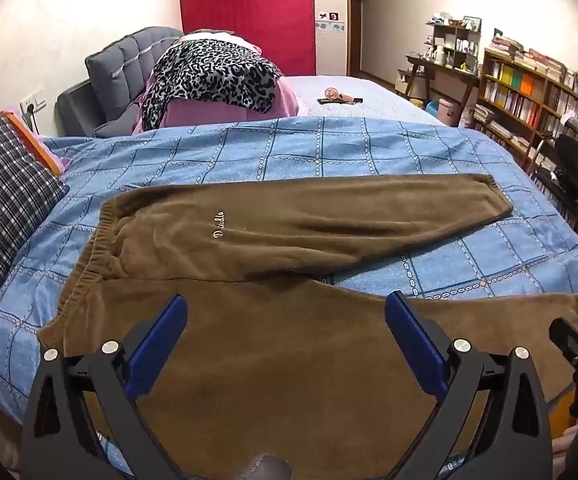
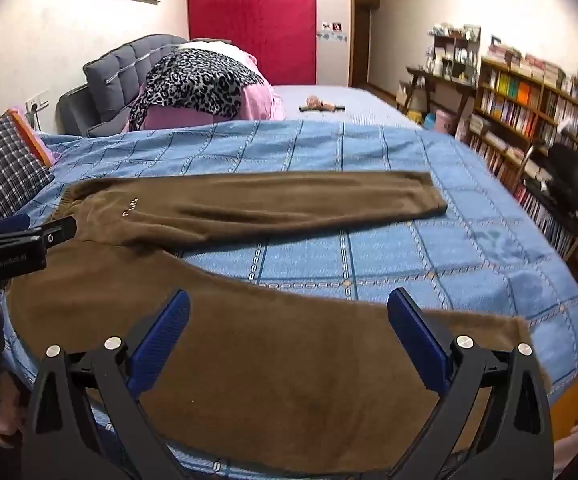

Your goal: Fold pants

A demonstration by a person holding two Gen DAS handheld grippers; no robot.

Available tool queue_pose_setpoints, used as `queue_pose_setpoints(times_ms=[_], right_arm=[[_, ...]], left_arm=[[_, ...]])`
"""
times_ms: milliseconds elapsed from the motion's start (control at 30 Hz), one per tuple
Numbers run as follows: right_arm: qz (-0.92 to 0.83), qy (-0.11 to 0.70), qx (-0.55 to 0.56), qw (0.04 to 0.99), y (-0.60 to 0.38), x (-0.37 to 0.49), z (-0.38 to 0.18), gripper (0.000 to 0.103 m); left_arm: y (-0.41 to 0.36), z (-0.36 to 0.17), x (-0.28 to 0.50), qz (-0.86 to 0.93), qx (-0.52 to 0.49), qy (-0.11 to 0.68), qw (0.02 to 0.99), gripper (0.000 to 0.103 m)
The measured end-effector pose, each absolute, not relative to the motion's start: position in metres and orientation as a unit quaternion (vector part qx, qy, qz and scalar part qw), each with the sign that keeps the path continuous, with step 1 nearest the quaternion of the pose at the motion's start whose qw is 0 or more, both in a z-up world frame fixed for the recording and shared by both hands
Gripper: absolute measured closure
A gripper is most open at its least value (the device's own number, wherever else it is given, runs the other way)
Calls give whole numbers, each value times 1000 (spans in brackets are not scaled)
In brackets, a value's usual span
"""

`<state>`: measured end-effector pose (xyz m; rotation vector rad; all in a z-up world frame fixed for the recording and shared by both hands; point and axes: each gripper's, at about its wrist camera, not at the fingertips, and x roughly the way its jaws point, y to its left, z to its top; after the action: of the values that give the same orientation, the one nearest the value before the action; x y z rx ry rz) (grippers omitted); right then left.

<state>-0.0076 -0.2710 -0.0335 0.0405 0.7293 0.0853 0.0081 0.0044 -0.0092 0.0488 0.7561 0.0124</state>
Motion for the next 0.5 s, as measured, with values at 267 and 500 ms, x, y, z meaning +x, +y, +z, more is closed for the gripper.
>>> queue_pose_setpoints(times_ms=[267,500], right_arm=[[23,369,40,928,-289,-12,-37,3],[33,375,48,925,-291,-9,-42,3]], left_arm=[[-1,-14,9,1,35,376,926,5],[-3,-15,12,1,39,380,924,5]])
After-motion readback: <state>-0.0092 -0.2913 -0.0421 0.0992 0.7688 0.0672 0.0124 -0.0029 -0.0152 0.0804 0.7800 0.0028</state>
